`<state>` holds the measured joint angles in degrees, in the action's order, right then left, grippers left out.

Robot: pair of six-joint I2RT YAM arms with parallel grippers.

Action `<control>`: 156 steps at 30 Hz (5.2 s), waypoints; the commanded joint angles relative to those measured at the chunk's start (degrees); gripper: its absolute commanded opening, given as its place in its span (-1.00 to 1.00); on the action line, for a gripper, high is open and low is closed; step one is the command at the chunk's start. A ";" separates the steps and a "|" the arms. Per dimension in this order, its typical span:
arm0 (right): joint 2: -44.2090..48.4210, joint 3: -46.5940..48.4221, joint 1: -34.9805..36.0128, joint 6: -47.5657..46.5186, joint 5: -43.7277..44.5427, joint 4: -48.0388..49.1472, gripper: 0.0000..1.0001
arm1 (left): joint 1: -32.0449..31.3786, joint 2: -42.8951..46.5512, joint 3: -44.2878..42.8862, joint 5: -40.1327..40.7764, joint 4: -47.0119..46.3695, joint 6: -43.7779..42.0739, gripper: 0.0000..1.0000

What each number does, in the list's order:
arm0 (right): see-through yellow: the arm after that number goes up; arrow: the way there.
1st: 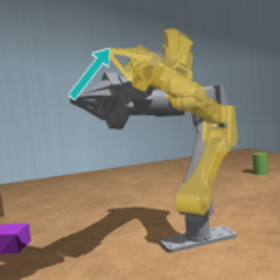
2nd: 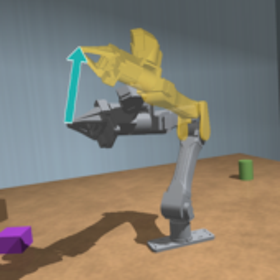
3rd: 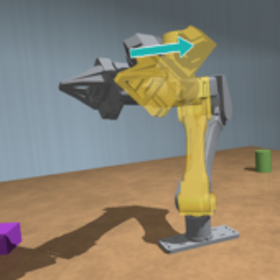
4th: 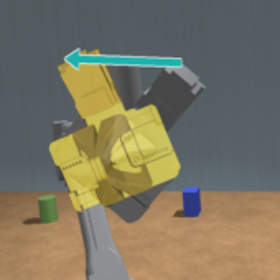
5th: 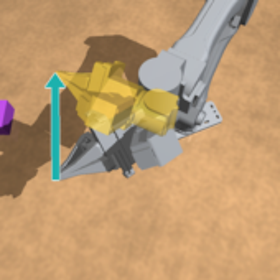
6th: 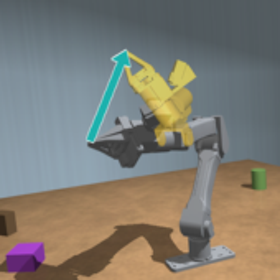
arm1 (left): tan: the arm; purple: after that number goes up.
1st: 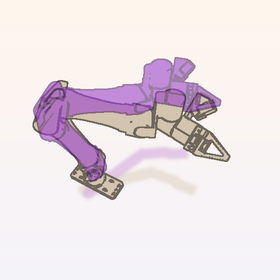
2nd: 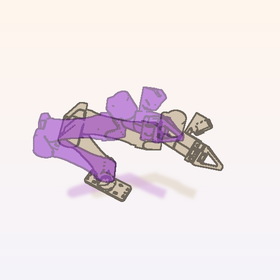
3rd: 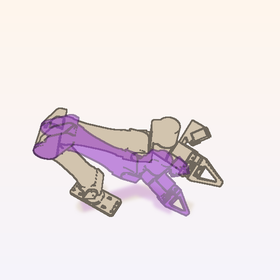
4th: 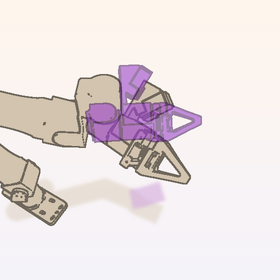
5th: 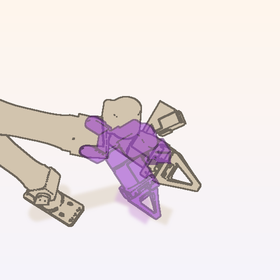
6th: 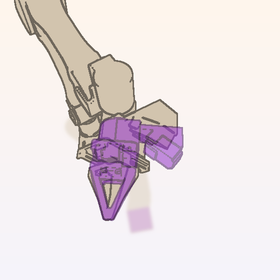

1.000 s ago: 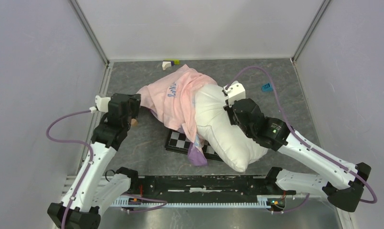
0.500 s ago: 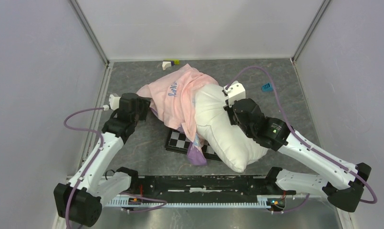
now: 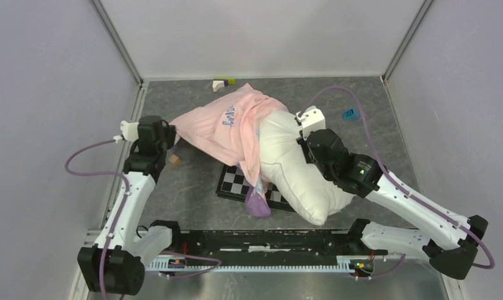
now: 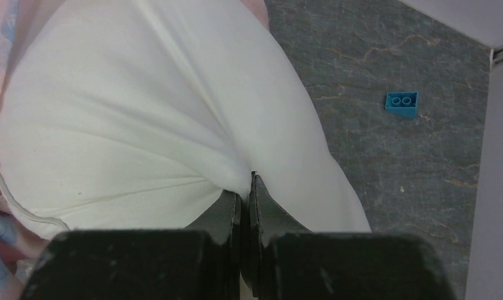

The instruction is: Remove the pillowcase from the pillow

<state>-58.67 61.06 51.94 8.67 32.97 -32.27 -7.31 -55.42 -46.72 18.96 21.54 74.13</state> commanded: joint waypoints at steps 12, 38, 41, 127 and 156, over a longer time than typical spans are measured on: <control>8.37 13.06 -9.76 -4.43 18.36 -8.73 -1.00 | 21.92 -21.23 -31.80 2.64 5.39 -11.09 -0.95; -17.28 29.63 15.32 -15.16 -6.60 -13.78 0.96 | 14.42 -13.41 -25.08 -16.55 -4.32 -12.25 -0.95; -23.61 32.18 20.99 -15.10 1.40 -16.92 0.96 | 14.43 -13.63 -25.32 -16.27 -3.90 -12.44 -0.95; -10.91 27.62 -21.44 -15.66 14.55 11.36 -1.00 | 20.86 -23.54 -38.94 -3.90 5.47 -19.61 -0.95; -20.73 20.90 -35.60 -13.43 -20.03 12.10 0.95 | 18.30 -26.07 -38.64 -16.08 7.20 -26.61 1.00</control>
<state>-82.81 84.95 15.84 -5.91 20.95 -27.94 12.67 -83.22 -84.66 5.26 28.03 52.51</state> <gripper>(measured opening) 0.938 0.982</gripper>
